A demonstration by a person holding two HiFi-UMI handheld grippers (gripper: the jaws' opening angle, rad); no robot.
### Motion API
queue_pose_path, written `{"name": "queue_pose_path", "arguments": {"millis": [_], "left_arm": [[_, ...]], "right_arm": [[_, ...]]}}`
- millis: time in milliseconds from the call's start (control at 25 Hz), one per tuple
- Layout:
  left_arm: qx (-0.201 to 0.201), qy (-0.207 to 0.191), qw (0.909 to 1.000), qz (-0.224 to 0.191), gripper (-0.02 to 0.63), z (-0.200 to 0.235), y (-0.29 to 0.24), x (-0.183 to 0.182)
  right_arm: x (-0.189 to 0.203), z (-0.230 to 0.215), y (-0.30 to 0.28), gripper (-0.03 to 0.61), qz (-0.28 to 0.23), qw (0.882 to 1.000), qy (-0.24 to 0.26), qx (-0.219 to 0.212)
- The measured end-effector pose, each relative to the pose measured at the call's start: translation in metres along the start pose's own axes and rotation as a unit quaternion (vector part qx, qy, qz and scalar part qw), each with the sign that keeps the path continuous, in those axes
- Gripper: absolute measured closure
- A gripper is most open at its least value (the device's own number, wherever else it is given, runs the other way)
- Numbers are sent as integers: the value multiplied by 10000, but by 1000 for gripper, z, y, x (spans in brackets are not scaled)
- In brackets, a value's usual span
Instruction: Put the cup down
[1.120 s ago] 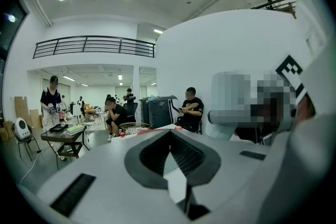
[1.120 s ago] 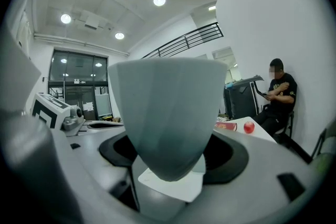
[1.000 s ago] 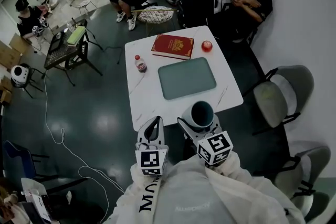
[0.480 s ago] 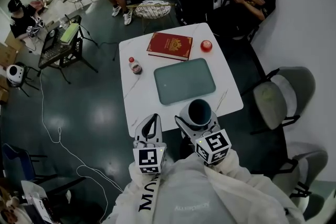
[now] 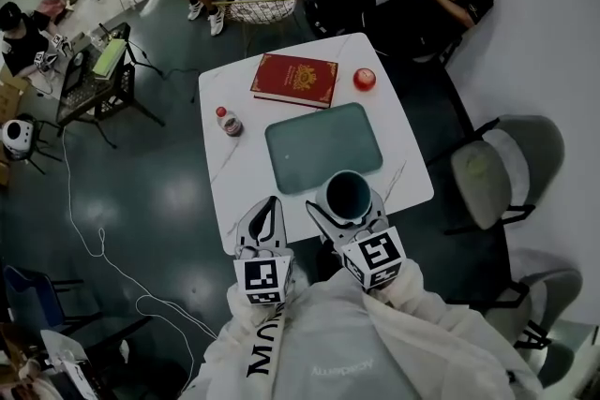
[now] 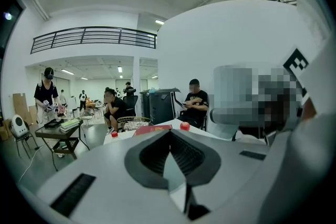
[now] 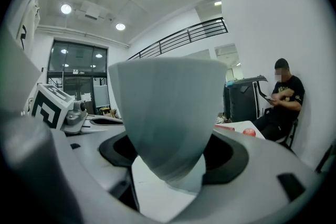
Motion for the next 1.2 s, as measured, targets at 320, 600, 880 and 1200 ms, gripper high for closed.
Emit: {"name": "queue_pose_path", "arguments": {"millis": [320, 600, 880, 1200], "left_arm": [[-99, 58, 9999, 80, 603, 11, -29, 8], [-146, 133, 9997, 122, 603, 22, -54, 19], [-216, 104, 9997, 70, 603, 32, -80, 30], [-377, -36, 9992, -114, 603, 39, -106, 43]], "right_arm": [[8, -20, -32, 229, 140, 9999, 63, -27], [17, -43, -59, 230, 227, 9995, 203, -19], [30, -65, -87, 229, 146, 9989, 432, -62], [54, -88, -118, 229, 215, 9977, 636, -57]]}}
Point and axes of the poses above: the fingertips, and each gripper's own axes: y backward along the fingers, z to its left, x out of its underside, the point moved 9 cm from there along y, backward along the fingers, and after that the axes turned 3 degrees about -z, right-handed, at the moved point
